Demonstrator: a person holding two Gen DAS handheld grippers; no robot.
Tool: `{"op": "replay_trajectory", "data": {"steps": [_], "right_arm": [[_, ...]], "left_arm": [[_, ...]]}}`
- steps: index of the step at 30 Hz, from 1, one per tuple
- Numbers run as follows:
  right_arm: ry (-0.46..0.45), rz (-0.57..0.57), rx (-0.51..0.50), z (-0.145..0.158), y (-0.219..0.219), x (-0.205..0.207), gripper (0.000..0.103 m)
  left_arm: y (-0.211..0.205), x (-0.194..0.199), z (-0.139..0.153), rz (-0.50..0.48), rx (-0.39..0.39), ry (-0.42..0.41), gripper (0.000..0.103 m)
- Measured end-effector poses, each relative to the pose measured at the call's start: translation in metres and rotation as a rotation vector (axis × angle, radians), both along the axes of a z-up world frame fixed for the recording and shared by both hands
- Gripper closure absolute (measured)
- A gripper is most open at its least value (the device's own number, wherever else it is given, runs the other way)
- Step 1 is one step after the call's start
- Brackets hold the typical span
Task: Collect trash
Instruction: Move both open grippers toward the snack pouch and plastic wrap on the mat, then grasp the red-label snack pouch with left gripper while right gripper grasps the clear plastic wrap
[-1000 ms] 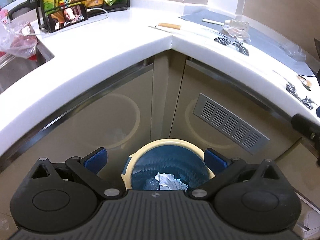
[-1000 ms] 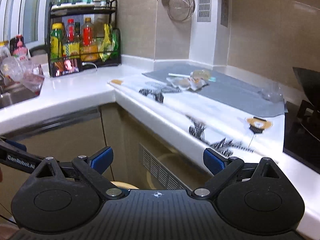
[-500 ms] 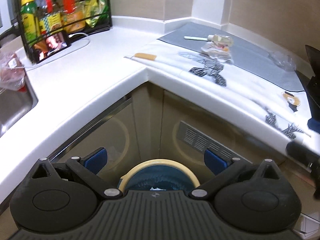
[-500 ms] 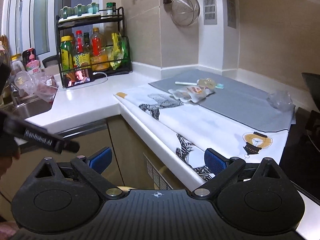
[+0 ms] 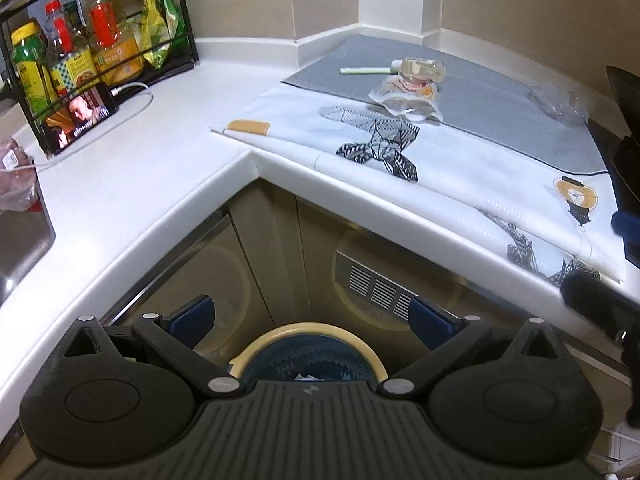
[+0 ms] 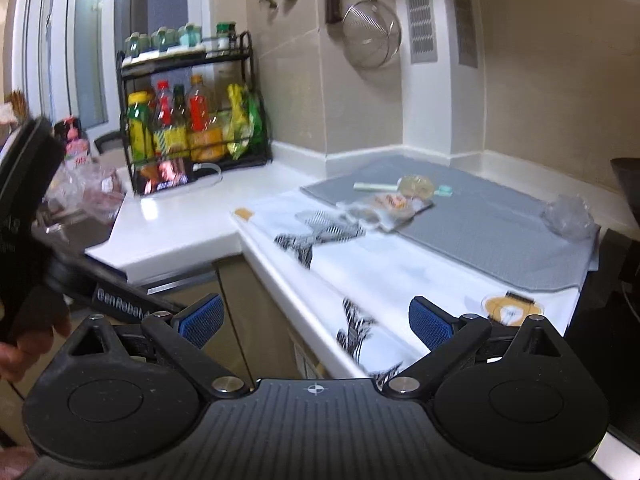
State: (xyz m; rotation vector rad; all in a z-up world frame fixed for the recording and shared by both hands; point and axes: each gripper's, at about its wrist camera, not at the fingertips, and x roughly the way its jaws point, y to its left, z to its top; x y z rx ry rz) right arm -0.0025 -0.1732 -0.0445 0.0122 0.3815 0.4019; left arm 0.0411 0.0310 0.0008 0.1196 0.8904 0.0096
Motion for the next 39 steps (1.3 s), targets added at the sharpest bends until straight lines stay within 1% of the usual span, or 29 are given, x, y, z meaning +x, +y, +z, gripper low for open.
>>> {"op": "replay_trajectory", "data": {"steps": [4,9,11,14,18,20,23,25,30,33,35,39], "right_arm": [[-0.024,-0.016,0.017,0.006,0.003,0.004,0.003],[-0.039,-0.027,-0.008,0.008,0.016,0.007,0.003],[-0.043,-0.042,-0.011,0.009,0.019,0.010,0.003],[-0.053,-0.096,-0.007,0.012,0.022,0.019,0.003],[-0.081,-0.171,-0.029,0.018,0.028,0.035,0.003],[-0.108,-0.225,-0.045,0.023,0.028,0.046,0.003],[-0.118,-0.332,-0.053,0.029,0.017,0.071,0.003],[-0.101,-0.401,-0.045,0.031,0.006,0.093,0.002],[-0.049,-0.611,-0.034,0.024,-0.027,0.155,0.002],[-0.031,-0.759,-0.025,0.015,-0.048,0.192,0.002],[-0.019,-0.838,-0.041,0.009,-0.059,0.217,0.002],[0.028,-0.900,-0.072,-0.002,-0.076,0.263,0.002]], "left_arm": [[0.004,0.004,0.011,0.013,0.000,-0.041,0.000],[0.022,0.007,0.026,0.059,-0.033,-0.094,0.000],[0.030,0.007,0.029,0.068,-0.034,-0.111,0.000],[0.040,0.011,0.033,0.073,-0.028,-0.129,0.000],[0.049,0.025,0.042,0.068,-0.056,-0.162,0.000],[0.049,0.040,0.047,0.051,-0.085,-0.176,0.000],[0.041,0.069,0.052,0.012,-0.095,-0.190,0.000],[0.030,0.091,0.055,-0.022,-0.082,-0.201,0.000],[-0.002,0.146,0.056,-0.094,-0.117,-0.206,0.000],[-0.021,0.177,0.044,-0.139,-0.148,-0.151,0.000],[-0.033,0.196,0.031,-0.158,-0.150,-0.117,0.000],[-0.056,0.226,0.010,-0.199,-0.122,-0.085,0.000]]}}
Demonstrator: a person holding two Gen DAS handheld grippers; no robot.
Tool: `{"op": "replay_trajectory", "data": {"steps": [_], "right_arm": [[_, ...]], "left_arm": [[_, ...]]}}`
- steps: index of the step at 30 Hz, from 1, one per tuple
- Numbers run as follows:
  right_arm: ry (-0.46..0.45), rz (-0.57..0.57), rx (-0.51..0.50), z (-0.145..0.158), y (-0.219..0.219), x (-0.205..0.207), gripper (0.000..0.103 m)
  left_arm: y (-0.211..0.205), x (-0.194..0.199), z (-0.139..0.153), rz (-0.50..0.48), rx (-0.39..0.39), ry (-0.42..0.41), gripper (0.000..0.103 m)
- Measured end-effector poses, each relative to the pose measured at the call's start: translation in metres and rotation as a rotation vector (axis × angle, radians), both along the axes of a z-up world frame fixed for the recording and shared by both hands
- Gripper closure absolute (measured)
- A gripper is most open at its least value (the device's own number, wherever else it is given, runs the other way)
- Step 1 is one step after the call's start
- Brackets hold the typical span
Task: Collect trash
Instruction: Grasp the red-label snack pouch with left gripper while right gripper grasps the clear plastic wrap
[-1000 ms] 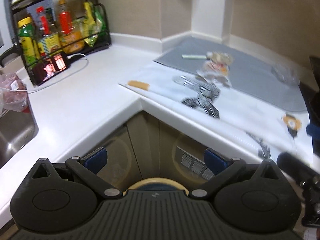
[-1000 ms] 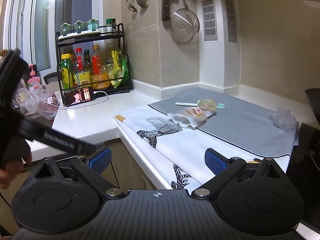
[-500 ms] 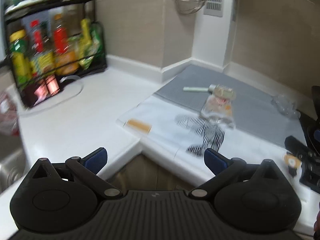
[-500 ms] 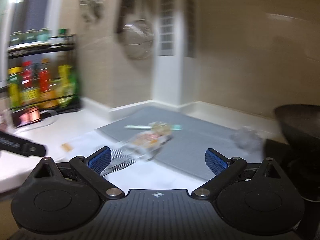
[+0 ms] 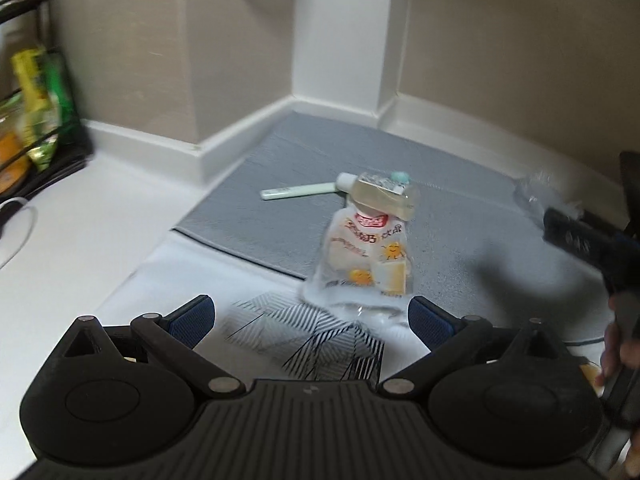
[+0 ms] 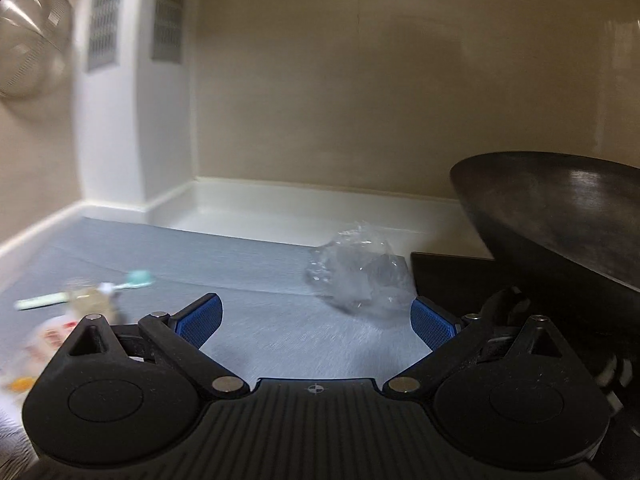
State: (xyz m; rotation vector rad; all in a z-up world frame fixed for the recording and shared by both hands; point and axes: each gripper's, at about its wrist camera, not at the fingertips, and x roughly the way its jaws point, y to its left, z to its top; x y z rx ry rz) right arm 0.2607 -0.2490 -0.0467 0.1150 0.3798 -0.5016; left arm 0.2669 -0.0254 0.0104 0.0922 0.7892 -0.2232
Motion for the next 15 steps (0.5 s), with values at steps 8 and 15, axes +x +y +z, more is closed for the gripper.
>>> {"op": "replay_trajectory", "data": {"steps": [8,15], "right_arm": [[0.096,-0.116,0.019,-0.023,-0.039,0.071,0.003],[0.128,-0.059,0.057,-0.035,-0.041,0.077,0.094]], "left_arm": [[-0.032,0.062,-0.035,-0.013,-0.028,0.117,0.000],[-0.022,0.076,-0.040,-0.006,-0.110,0.156,0.023]]}}
